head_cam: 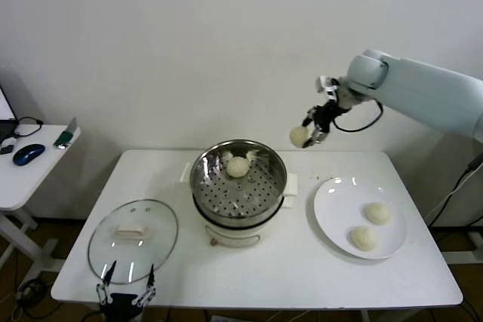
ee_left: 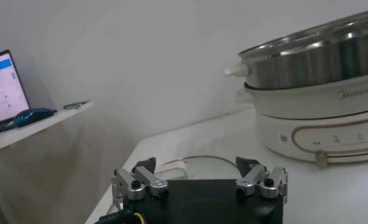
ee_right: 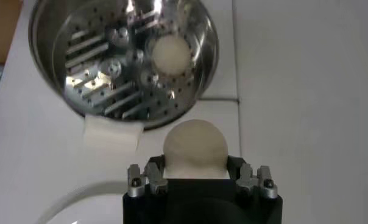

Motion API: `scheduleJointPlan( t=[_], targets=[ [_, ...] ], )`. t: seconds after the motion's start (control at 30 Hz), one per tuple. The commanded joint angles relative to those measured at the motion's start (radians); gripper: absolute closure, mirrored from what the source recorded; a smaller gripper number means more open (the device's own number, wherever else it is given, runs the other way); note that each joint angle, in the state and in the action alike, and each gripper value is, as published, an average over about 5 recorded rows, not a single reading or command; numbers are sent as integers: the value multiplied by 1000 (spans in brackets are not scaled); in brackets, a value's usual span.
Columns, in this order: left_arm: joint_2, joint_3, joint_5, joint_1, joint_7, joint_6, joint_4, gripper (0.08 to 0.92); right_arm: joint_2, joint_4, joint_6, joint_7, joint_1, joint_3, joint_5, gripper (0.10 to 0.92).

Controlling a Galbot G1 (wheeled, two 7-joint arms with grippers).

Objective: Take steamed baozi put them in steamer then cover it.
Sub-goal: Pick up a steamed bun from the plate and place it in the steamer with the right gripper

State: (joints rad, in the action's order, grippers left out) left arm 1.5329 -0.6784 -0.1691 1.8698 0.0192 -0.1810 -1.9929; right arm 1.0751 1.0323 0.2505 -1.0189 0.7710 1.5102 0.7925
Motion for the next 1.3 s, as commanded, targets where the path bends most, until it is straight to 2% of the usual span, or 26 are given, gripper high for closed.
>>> scheduleJointPlan(
  t=[0.03,0.77,1.3],
  targets=[
    [-3,10,-17,7,-4,0,-5,177,223,26,57,45,70,37,143,359],
    [-24,14,-24,19,-4,-13,-12,177,430,-8,158,151,-118,105,75,359],
    [-27,13,-22,8,-5,-8,-6,177,460,-26,199,185,-180,111,60,359]
  ],
)
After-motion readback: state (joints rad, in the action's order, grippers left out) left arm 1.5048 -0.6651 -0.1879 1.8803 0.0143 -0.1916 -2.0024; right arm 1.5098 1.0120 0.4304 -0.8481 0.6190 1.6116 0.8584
